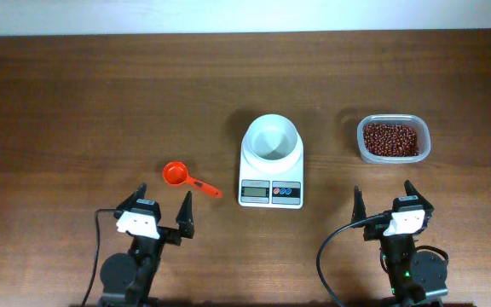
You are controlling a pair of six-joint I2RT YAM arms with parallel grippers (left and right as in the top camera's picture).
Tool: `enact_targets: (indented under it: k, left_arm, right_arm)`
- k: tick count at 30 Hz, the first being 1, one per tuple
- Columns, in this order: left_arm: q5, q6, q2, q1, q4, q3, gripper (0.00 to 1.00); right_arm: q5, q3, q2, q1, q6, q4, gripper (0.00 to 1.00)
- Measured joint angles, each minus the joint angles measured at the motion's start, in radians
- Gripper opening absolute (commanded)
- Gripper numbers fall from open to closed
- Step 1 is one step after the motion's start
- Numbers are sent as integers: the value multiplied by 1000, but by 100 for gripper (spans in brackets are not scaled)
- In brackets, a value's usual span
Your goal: Scoop and weigh 50g on scale
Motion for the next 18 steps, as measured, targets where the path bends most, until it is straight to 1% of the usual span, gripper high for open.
enact_targets:
  k: [3, 5, 10, 13, 18]
  left_arm:
    - [-1, -7, 0, 0, -76, 64, 99]
    - [-2, -7, 6, 0, -88, 118, 99]
    - [-3, -11, 84, 0, -233, 261, 99]
    - [-8, -38, 183, 0, -367, 378, 99]
    - [-13, -59, 490, 0, -630, 746, 99]
  right_arm:
    - [0, 0, 0, 0, 0, 0, 99]
    - [0, 0, 0, 0, 0, 0, 99]
    - [0, 0, 0, 0, 0, 0, 99]
    - [0, 0, 0, 0, 0, 0, 99]
    - [0, 0, 0, 0, 0, 0, 99]
